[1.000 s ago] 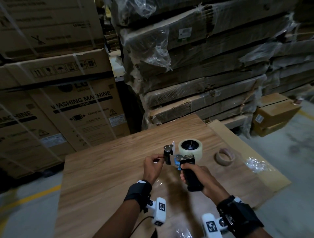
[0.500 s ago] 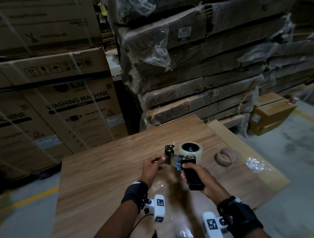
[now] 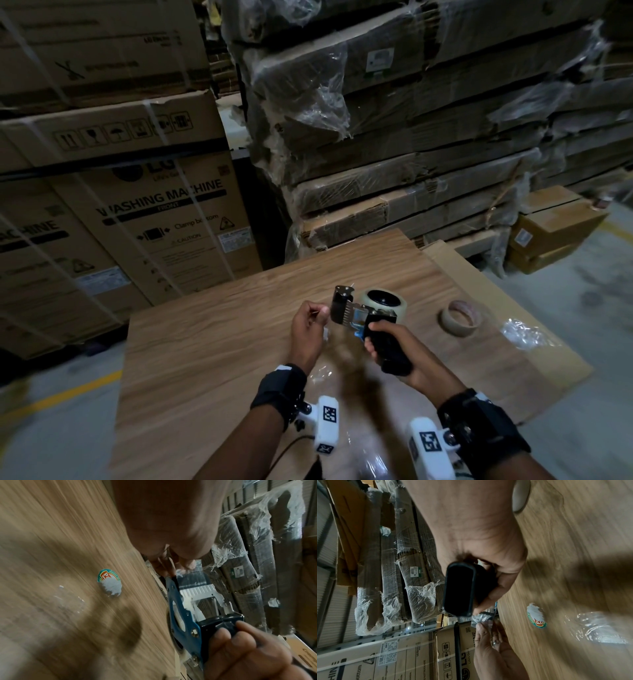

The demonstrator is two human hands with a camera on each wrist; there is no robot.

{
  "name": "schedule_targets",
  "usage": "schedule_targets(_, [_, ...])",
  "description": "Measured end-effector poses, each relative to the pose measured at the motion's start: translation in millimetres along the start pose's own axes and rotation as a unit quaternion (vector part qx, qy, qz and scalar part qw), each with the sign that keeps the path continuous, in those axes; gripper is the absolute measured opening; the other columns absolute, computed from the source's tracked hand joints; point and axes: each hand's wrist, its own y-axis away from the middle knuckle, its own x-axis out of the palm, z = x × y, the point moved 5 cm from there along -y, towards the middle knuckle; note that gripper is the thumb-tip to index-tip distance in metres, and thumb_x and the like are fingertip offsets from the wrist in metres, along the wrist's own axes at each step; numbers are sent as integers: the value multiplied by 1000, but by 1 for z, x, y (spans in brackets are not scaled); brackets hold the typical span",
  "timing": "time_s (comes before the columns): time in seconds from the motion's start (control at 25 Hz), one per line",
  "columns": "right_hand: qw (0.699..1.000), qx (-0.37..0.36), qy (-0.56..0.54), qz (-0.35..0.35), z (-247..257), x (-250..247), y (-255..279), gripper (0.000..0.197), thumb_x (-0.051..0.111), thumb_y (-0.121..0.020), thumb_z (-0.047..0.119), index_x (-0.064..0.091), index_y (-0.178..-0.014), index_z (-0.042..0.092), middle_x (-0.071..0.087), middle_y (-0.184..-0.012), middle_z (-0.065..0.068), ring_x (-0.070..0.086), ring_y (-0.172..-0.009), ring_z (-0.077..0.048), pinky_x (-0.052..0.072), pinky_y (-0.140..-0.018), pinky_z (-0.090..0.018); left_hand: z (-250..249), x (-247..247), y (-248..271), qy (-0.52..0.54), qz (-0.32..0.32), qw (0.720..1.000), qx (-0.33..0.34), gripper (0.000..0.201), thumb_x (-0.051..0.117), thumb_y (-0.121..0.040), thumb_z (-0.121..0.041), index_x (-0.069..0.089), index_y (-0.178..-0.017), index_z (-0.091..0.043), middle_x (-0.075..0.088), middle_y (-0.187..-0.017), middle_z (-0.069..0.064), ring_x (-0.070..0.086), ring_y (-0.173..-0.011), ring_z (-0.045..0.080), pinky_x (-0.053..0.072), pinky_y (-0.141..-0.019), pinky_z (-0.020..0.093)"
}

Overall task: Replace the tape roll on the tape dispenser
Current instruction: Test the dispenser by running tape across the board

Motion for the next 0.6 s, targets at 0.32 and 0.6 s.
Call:
schedule_targets(0.32, [999, 41, -3, 13, 3, 6, 7, 22, 59, -97, 12, 66, -94, -8, 63, -67, -14, 61, -45, -14, 51, -41, -19, -22, -10, -1, -84, -21, 996, 34, 14, 63, -93, -8, 62, -80, -13, 69, -84, 6, 63, -81, 17, 52, -74, 30])
schedule_targets(0.6, [998, 62, 14, 6, 5, 7, 11, 24, 63, -94, 12, 65, -97, -11, 65, -68, -14, 62, -42, -14, 52, -39, -19, -2, -22, -10, -30, -21, 999, -36, 9, 65, -92, -6, 66, -83, -7, 74, -84, 12, 71, -82, 24, 57, -76, 34])
